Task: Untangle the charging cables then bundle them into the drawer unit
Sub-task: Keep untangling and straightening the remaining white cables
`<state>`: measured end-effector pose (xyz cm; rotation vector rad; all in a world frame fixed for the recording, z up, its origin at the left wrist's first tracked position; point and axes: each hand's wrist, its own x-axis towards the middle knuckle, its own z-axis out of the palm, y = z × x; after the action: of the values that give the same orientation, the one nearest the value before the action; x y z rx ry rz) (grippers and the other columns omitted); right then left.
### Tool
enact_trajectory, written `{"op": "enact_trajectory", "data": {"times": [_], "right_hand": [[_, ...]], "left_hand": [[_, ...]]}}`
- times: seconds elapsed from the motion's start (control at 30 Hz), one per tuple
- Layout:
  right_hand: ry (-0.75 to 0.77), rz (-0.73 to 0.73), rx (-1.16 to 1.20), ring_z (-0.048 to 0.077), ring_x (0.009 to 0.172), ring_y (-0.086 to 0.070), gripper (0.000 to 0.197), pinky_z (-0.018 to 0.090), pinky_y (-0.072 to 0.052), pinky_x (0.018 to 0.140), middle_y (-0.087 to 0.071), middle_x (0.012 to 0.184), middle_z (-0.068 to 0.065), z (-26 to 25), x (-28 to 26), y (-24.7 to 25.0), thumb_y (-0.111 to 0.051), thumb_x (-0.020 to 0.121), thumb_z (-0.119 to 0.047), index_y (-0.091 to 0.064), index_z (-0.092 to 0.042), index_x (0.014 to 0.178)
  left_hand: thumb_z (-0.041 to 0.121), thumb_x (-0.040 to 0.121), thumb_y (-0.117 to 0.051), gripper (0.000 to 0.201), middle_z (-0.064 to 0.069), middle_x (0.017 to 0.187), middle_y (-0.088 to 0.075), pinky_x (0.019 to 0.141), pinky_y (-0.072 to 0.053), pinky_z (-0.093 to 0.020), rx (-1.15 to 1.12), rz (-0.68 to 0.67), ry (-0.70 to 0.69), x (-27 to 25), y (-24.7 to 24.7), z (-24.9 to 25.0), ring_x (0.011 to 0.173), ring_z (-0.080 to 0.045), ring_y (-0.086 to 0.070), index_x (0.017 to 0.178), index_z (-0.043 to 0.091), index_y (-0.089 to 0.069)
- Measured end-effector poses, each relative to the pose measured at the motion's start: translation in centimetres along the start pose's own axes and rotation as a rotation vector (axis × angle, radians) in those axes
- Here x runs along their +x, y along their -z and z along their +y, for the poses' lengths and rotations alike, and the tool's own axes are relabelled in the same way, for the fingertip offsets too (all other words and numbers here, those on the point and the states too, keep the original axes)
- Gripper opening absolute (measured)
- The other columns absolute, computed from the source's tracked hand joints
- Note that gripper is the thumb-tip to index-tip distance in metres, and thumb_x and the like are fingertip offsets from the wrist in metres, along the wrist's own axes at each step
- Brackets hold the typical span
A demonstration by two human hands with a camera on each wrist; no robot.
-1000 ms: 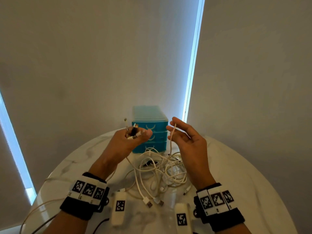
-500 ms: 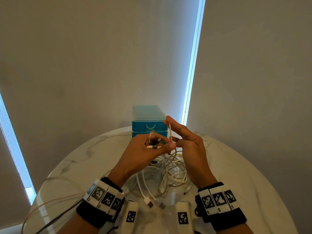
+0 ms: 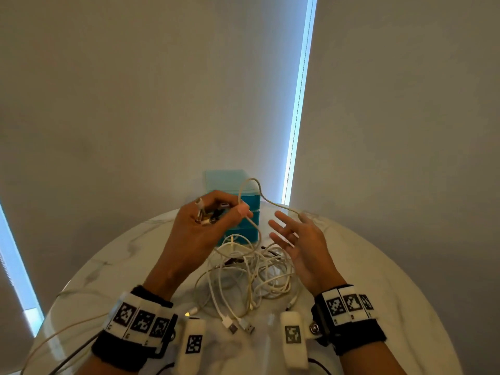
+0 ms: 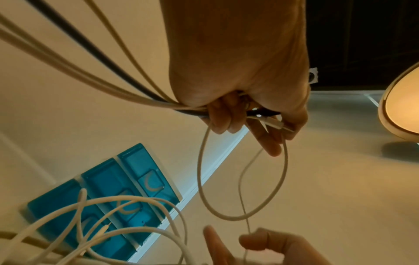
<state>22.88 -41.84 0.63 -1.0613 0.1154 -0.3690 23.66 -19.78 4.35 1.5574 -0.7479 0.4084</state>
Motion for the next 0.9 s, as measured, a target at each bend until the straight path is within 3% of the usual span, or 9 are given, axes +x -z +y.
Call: {"op": "enact_trajectory", "data": {"times": [0.13,0.23,0.33,0.47,0.53,0.67,0.73,0.8,0.9], "right_hand": [[0.008,0.057,0.123,0.029,0.107,-0.078,0.029,0.040,-0.059,0.089,-0.079,0.124,0.016,-1.8,-0.7,0.3,-0.049,0.105,-0.016,-0.063,-0.004,0.127],[0.142,-0.038,0.065,0.024,0.098,-0.075,0.031,0.037,-0.059,0.085,-0.081,0.113,0.017,-2.6,-1.7,-1.2,-0.044,0.114,-0.023,-0.065,-0.004,0.128],[0.310,-0.113,-0.241,0.019,0.082,-0.067,0.028,0.031,-0.056,0.072,-0.080,0.096,0.013,-2.1,-2.4,-2.4,-0.046,0.115,-0.023,-0.067,-0.006,0.121],[0.307,-0.289,-0.429,0.011,0.063,-0.056,0.026,0.023,-0.046,0.063,-0.068,0.078,0.013,-1.5,-3.1,-3.0,-0.050,0.113,-0.019,-0.069,-0.001,0.113],[0.276,-0.365,-0.502,0.009,0.058,-0.055,0.024,0.017,-0.046,0.061,-0.062,0.073,0.013,-1.1,-3.4,-3.3,-0.054,0.111,-0.016,-0.070,0.001,0.108],[0.218,-0.405,-0.726,0.008,0.061,-0.057,0.020,0.028,-0.050,0.067,-0.064,0.066,-0.006,0.2,-3.6,-3.7,-0.061,0.106,-0.025,-0.074,-0.015,0.095],[0.224,-0.385,-0.782,0.007,0.064,-0.061,0.020,0.030,-0.053,0.069,-0.069,0.070,-0.007,0.4,-3.6,-3.6,-0.063,0.105,-0.037,-0.074,-0.022,0.097],[0.224,-0.357,-0.882,0.004,0.065,-0.068,0.023,0.032,-0.058,0.072,-0.075,0.077,-0.008,0.5,-3.3,-3.3,-0.064,0.103,-0.050,-0.069,-0.028,0.107],[0.087,-0.316,-0.942,0.010,0.065,-0.075,0.039,0.031,-0.059,0.068,-0.082,0.092,-0.003,0.9,-2.6,-2.6,-0.061,0.107,-0.045,-0.052,-0.022,0.138]], "left_hand": [[0.022,0.104,-0.068,0.014,0.001,0.097,-0.084,0.086,-0.055,-0.016,-0.076,0.154,0.102,0.4,0.5,-0.6,0.100,-0.006,-0.077,0.105,0.009,-0.074],[0.028,0.106,-0.067,0.016,0.003,0.088,-0.083,0.090,-0.047,-0.023,-0.023,0.205,0.230,0.5,0.2,-1.5,0.093,0.004,-0.073,0.103,0.014,-0.074],[0.042,0.101,-0.071,0.027,0.003,0.078,-0.076,0.073,-0.045,-0.027,0.011,0.191,0.314,0.5,-0.1,-1.7,0.069,0.003,-0.066,0.100,0.016,-0.077],[0.070,0.092,-0.066,0.059,-0.002,0.069,-0.064,0.051,-0.028,-0.024,-0.125,0.046,0.481,0.4,-0.2,-1.6,0.047,-0.005,-0.040,0.106,0.015,-0.083],[0.070,0.092,-0.066,0.058,-0.002,0.065,-0.058,0.049,-0.021,-0.026,-0.225,0.022,0.522,0.3,-0.2,-1.9,0.048,-0.010,-0.030,0.107,0.018,-0.085],[0.059,0.087,-0.079,0.049,-0.001,0.060,-0.053,0.048,-0.027,-0.023,-0.258,0.048,0.471,0.2,-0.3,-1.9,0.050,-0.012,-0.033,0.105,0.014,-0.084],[0.048,0.089,-0.082,0.041,-0.001,0.059,-0.053,0.046,-0.033,-0.017,-0.263,0.138,0.405,0.3,0.0,-1.9,0.048,-0.009,-0.039,0.101,0.008,-0.083],[0.043,0.092,-0.079,0.030,-0.001,0.061,-0.050,0.047,-0.028,-0.017,-0.355,0.217,0.340,0.5,0.6,-1.7,0.048,-0.008,-0.037,0.093,0.014,-0.082],[0.042,0.092,-0.075,0.024,0.000,0.062,-0.044,0.049,-0.016,-0.024,-0.571,0.291,0.245,1.0,2.2,-1.5,0.048,-0.006,-0.031,0.087,0.019,-0.080]]}}
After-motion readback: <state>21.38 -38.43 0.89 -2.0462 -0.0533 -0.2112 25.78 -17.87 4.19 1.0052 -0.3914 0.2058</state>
